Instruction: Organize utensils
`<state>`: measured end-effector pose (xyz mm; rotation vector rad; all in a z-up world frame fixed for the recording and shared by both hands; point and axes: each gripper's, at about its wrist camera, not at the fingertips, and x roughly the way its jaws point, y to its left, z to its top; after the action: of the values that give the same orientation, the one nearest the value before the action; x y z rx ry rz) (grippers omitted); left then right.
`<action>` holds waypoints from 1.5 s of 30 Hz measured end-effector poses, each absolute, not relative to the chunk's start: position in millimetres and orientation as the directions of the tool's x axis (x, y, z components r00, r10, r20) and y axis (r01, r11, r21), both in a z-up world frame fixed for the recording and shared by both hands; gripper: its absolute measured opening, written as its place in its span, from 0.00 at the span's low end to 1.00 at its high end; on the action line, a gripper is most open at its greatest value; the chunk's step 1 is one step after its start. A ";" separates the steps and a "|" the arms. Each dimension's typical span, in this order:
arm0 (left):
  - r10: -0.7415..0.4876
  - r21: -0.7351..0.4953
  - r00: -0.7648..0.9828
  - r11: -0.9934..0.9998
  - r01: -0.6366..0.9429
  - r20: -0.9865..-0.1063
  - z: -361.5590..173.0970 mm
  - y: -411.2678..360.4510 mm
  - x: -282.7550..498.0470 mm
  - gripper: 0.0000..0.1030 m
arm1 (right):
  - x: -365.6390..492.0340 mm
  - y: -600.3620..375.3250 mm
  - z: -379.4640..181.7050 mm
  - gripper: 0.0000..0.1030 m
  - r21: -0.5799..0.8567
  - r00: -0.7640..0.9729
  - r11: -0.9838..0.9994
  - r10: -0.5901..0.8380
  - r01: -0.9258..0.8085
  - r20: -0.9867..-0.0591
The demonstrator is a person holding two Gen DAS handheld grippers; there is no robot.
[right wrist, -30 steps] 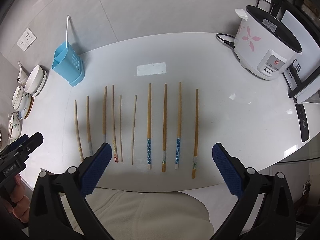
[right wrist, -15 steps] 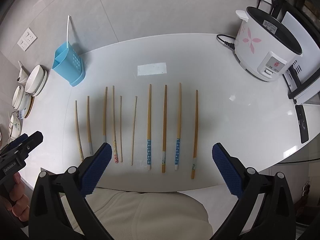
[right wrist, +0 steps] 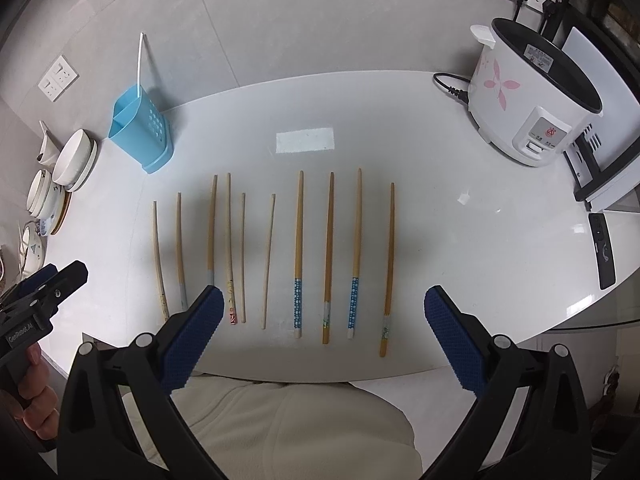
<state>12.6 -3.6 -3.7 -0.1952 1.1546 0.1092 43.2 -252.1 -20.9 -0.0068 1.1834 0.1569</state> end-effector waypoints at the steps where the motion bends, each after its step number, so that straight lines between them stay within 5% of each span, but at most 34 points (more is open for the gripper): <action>1: -0.018 -0.101 0.402 0.978 -0.185 -0.915 -3.1 -3.8 12.5 0.94 | 43.2 -252.2 -20.6 0.94 0.077 0.367 0.989 0.119 -0.127 -0.923; 31: -0.053 -0.138 0.396 0.972 -0.189 -0.917 -1.3 5.7 27.9 0.94 | 55.5 -247.3 -11.8 0.93 0.081 0.395 0.985 0.135 -0.150 -0.909; 45: -0.011 -0.110 0.347 0.958 -0.267 -0.938 -97.9 54.2 53.8 0.89 | 100.9 -225.1 -121.0 0.67 0.037 0.307 0.981 0.095 -0.190 -0.947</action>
<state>53.8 54.2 -97.9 -0.2620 1.2093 0.1682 100.9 -225.1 -121.0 -0.0874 1.2446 0.1887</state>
